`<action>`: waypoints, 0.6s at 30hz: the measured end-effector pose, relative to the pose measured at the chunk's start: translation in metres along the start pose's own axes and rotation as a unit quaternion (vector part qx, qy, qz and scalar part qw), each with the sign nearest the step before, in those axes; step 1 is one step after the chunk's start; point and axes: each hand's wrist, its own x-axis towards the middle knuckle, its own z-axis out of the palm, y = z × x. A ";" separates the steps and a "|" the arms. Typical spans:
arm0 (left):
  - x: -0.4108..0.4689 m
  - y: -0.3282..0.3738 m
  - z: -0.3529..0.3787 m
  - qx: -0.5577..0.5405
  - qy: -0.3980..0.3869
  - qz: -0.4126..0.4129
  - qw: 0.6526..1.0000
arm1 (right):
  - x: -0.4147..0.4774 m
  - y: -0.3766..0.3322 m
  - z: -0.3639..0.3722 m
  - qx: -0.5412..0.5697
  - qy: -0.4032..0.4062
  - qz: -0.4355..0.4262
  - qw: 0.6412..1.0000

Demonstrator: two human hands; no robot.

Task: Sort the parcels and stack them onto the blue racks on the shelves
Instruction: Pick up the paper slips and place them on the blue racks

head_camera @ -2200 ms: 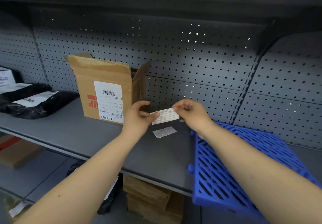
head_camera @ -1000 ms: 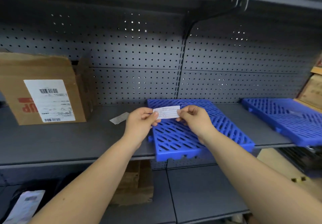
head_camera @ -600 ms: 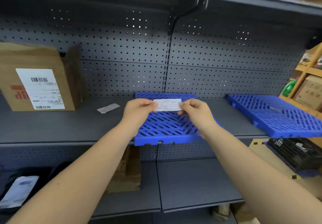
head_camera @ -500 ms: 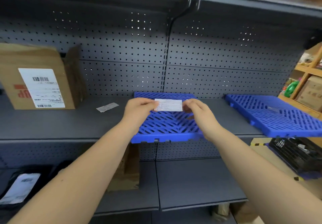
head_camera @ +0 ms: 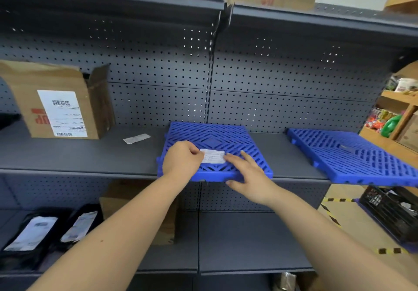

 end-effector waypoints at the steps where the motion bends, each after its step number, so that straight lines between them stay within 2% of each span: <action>1: -0.001 -0.001 0.002 0.034 0.012 0.006 0.999 | -0.001 0.001 0.002 -0.033 -0.008 -0.008 0.999; 4: -0.005 -0.008 0.008 0.137 0.033 0.034 0.989 | -0.005 0.002 0.011 -0.101 -0.010 -0.019 0.995; 6: -0.006 -0.015 0.011 0.167 0.028 0.041 0.985 | -0.006 0.001 0.014 -0.110 0.009 -0.020 0.994; 8: -0.008 -0.021 0.011 0.149 0.041 0.068 0.986 | -0.007 0.001 0.016 -0.112 0.019 -0.022 0.993; 10: -0.010 -0.025 0.009 0.111 0.052 0.144 0.982 | -0.007 0.002 0.018 -0.118 0.020 -0.025 0.992; 12: -0.016 -0.027 0.006 0.141 -0.021 0.220 0.965 | -0.008 0.003 0.019 -0.127 0.023 -0.028 0.991; 14: -0.023 -0.027 0.008 0.240 -0.119 0.253 0.929 | -0.008 0.004 0.021 -0.131 0.031 -0.030 0.990; 15: -0.025 -0.028 0.009 0.282 -0.143 0.258 0.913 | -0.008 0.004 0.021 -0.128 0.034 -0.032 0.991; 16: -0.026 -0.030 0.010 0.303 -0.149 0.257 0.906 | -0.008 0.004 0.021 -0.123 0.037 -0.033 0.991; 18: -0.028 -0.034 0.006 0.295 -0.138 0.244 0.913 | -0.008 0.005 0.021 -0.112 0.040 -0.034 0.992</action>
